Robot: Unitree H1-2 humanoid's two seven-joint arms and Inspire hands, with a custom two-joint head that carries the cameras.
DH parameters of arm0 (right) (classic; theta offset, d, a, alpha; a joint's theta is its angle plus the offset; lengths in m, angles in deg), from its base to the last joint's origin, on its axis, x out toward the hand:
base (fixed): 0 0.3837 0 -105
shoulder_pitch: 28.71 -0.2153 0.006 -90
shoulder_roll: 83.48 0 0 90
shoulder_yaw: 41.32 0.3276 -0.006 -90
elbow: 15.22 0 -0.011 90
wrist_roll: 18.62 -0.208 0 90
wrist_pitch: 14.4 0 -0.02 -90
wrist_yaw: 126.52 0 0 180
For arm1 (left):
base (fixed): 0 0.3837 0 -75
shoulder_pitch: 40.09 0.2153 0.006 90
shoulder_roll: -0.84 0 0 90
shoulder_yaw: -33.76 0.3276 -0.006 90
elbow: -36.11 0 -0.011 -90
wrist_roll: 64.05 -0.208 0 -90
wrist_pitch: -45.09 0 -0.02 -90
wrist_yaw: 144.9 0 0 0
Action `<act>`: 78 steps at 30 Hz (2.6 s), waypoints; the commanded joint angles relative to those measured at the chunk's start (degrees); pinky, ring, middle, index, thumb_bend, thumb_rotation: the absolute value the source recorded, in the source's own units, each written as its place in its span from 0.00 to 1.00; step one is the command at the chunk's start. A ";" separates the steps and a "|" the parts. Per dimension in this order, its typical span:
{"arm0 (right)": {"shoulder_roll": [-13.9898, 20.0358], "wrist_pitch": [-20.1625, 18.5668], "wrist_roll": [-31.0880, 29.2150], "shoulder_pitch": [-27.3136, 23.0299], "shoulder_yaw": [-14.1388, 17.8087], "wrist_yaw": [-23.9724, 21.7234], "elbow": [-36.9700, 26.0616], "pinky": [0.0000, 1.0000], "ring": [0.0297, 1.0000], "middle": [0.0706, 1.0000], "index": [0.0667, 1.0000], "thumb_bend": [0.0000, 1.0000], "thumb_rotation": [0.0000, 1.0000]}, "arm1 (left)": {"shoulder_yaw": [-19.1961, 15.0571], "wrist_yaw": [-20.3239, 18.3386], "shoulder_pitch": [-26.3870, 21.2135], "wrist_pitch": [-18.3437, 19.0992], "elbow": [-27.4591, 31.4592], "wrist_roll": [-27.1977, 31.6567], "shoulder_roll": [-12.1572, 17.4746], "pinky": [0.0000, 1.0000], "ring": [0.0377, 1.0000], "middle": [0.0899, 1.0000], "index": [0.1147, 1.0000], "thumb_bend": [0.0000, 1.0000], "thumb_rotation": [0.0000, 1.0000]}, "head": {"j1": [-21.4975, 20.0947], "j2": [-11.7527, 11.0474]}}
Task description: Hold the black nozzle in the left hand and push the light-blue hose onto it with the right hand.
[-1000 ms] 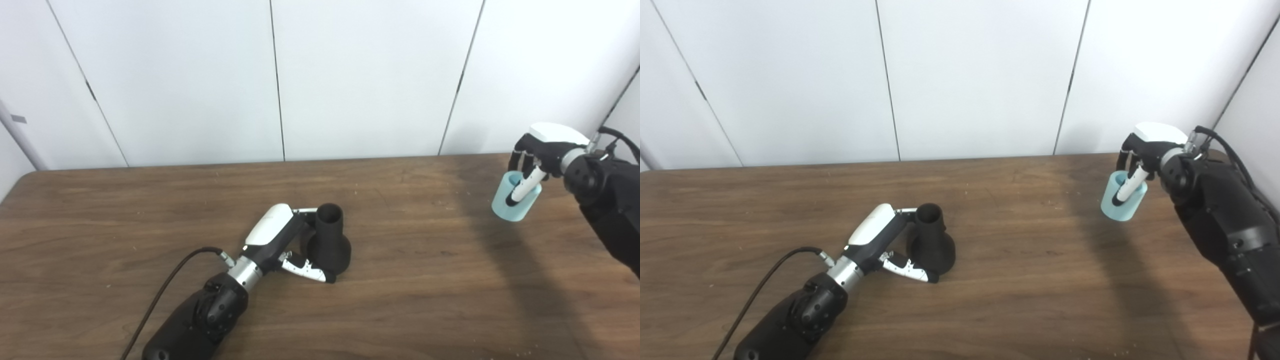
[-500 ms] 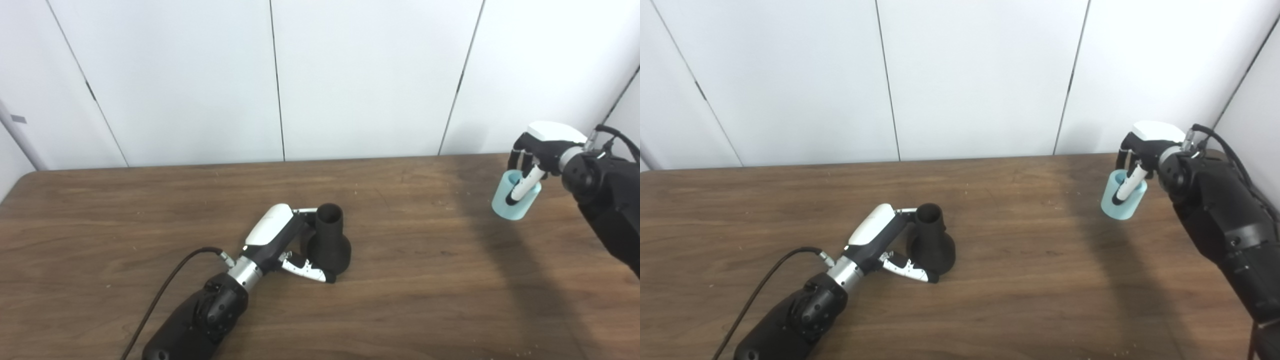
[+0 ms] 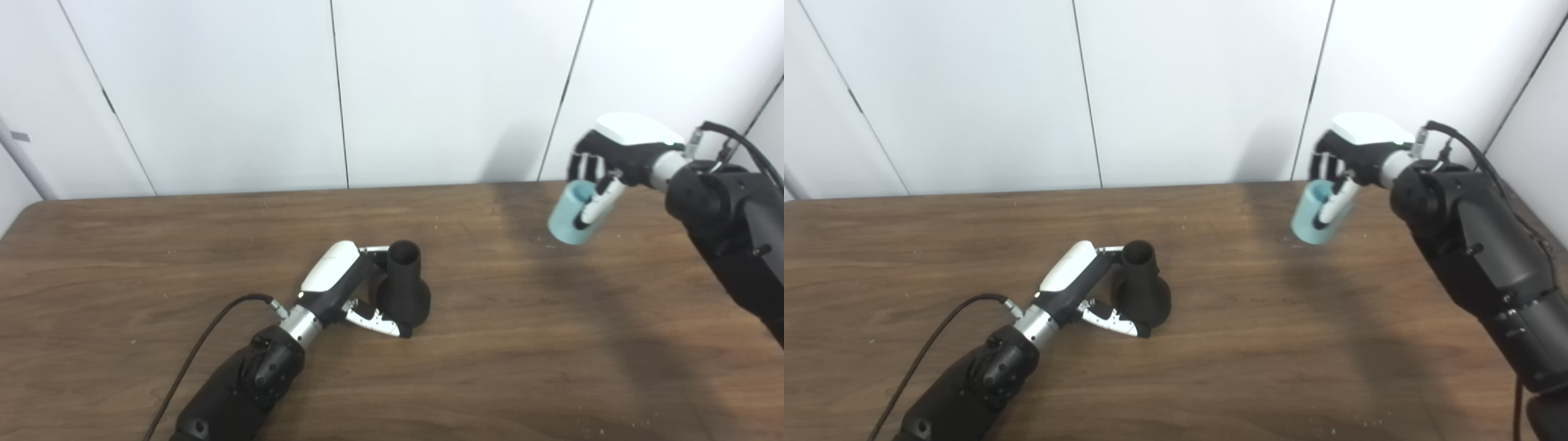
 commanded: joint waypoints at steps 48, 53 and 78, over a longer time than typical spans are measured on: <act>-13.25 -5.65 5.15 -20.10 -5.27 -19.69 -14.13 0.18 0.24 0.38 0.47 0.53 0.00 | 5.81 -3.87 9.49 2.64 -7.80 -5.38 -2.72 0.67 0.56 0.43 0.41 0.52 0.09 | 1.72 0.22; -12.91 -4.45 4.74 -20.12 -4.40 -18.91 -14.11 0.17 0.24 0.38 0.47 0.53 0.00 | 5.80 -3.76 9.50 2.82 -7.91 -5.50 -2.87 0.68 0.56 0.43 0.41 0.52 0.09 | 1.78 0.23; -15.43 -7.18 2.90 -19.66 -3.46 -23.12 -16.72 0.29 0.37 0.43 0.45 0.53 0.00 | 5.48 -4.42 9.38 2.78 -8.25 -5.26 -2.65 0.68 0.56 0.43 0.41 0.52 0.09 | 1.71 0.57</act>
